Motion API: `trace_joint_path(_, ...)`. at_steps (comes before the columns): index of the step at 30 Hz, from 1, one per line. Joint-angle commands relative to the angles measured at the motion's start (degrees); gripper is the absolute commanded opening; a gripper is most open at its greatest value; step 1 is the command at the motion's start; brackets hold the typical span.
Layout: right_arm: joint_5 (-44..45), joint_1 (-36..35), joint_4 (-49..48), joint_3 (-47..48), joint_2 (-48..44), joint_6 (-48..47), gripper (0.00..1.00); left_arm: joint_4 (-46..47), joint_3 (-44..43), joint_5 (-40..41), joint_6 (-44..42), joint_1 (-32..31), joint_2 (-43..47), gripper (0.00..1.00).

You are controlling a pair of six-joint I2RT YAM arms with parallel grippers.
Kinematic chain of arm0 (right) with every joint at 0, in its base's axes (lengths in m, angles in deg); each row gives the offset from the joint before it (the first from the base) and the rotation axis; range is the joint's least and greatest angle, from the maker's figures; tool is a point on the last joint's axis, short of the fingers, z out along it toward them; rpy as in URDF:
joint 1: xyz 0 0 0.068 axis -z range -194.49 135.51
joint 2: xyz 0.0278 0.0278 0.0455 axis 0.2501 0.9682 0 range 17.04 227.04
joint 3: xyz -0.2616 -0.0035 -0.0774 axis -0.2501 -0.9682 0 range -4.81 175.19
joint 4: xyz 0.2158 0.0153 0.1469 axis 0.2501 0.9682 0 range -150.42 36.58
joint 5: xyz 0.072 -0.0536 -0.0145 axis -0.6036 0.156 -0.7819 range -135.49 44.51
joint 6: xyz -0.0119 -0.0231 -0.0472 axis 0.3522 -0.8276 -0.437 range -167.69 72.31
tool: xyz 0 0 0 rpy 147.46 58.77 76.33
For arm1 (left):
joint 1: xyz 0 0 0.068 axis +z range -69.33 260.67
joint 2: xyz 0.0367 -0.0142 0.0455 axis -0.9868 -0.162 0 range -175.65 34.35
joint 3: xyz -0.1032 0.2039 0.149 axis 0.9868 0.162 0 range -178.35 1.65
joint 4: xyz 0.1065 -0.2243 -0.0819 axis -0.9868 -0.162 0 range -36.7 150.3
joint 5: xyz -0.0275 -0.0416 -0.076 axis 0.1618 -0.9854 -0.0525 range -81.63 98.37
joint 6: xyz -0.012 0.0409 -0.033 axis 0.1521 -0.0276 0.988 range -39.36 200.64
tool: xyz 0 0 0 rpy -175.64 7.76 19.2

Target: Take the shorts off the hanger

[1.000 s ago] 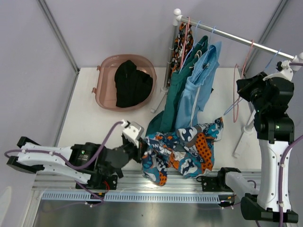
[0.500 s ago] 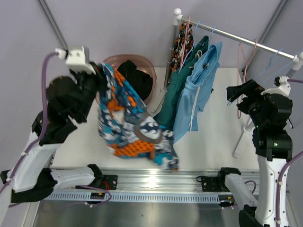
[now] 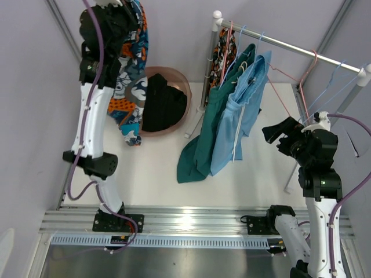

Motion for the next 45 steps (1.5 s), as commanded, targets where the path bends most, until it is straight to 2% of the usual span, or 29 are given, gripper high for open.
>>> trace_joint_path(1,-1.6,0.2,-2.8,-1.0,-1.3,-1.5,0.97,8.7,-6.5,-10.1,5.3,1.1,-7.7,0.0)
trace_joint_path(2,-1.7,0.2,-2.8,-1.3,-1.4,-1.7,0.97,9.4,-5.8,-9.9,4.6,1.1,-8.8,0.0)
trace_joint_path(5,-3.0,0.2,-4.1,-2.3,-1.8,-1.1,0.97,15.1,6.0,-6.7,3.6,1.1,-9.0,0.0)
trace_joint_path(7,-4.7,0.2,-5.4,-2.8,-2.1,-0.6,0.97,13.8,12.1,-2.6,3.8,1.1,-10.7,0.01)
trace_joint_path(8,-5.1,0.2,-6.0,-2.7,-2.0,0.0,0.97,10.7,14.2,-1.5,4.4,1.1,-11.1,0.06)
trace_joint_path(9,-5.9,0.2,-6.3,-2.5,-2.1,0.3,0.97,9.2,15.2,1.5,5.9,1.1,-11.6,0.17)
trace_joint_path(10,-6.2,0.2,-6.4,-2.1,-2.1,0.4,0.97,7.7,16.3,2.6,6.6,1.1,-11.6,0.48)
trace_joint_path(11,-6.3,0.2,-6.4,-1.3,-2.1,0.6,0.97,6.2,20.9,3.0,7.1,1.1,-11.0,0.67)
trace_joint_path(12,-6.9,0.2,-6.4,-0.7,-2.2,0.8,0.97,6.1,22.7,3.5,8.1,1.1,-10.2,0.98)
trace_joint_path(15,-7.6,0.2,-7.2,1.5,-2.8,1.1,0.98,7.1,32.2,3.4,9.1,0.8,-3.7,0.99)
trace_joint_path(18,-8.2,0.1,-9.1,4.0,-1.7,2.5,0.99,9.4,44.3,3.2,7.1,-1.0,7.0,0.99)
trace_joint_path(22,-10.0,0.1,-14.0,7.4,1.4,6.0,0.99,12.2,56.8,1.5,4.0,-5.2,26.5,0.99)
trace_joint_path(23,-10.2,0.0,-14.6,9.0,2.5,6.7,0.99,12.1,62.6,1.2,3.2,-5.9,29.8,0.99)
trace_joint_path(25,-10.9,-0.1,-17.1,10.6,5.4,8.6,0.98,10.1,66.4,1.3,2.5,-7.7,36.2,0.99)
trace_joint_path(26,-11.0,-0.2,-18.0,11.4,6.4,9.0,0.98,10.0,70.8,0.8,2.6,-8.0,43.1,0.99)
trace_joint_path(30,-10.0,-2.6,-20.7,17.0,12.6,9.7,0.98,7.6,84.0,-2.1,2.4,-8.4,59.7,0.99)
trace_joint_path(33,-7.2,-5.2,-22.8,19.3,18.0,8.9,0.97,1.3,87.7,0.2,3.3,-8.4,68.5,0.99)
trace_joint_path(35,-4.9,-7.4,-24.5,21.1,22.2,8.2,0.96,-3.7,90.3,0.3,4.1,-8.4,71.2,0.99)
trace_joint_path(38,-2.7,-9.7,-26.4,23.1,28.0,7.3,0.85,-9.6,92.3,1.3,4.7,-8.4,74.7,0.99)
trace_joint_path(39,-2.5,-10.1,-27.0,23.7,29.3,7.2,0.79,-10.7,93.2,1.7,4.7,-8.4,76.4,0.99)
trace_joint_path(45,0.9,-13.0,-28.9,26.9,37.2,6.1,0.67,-12.8,99.2,2.7,4.3,-8.4,81.1,0.99)
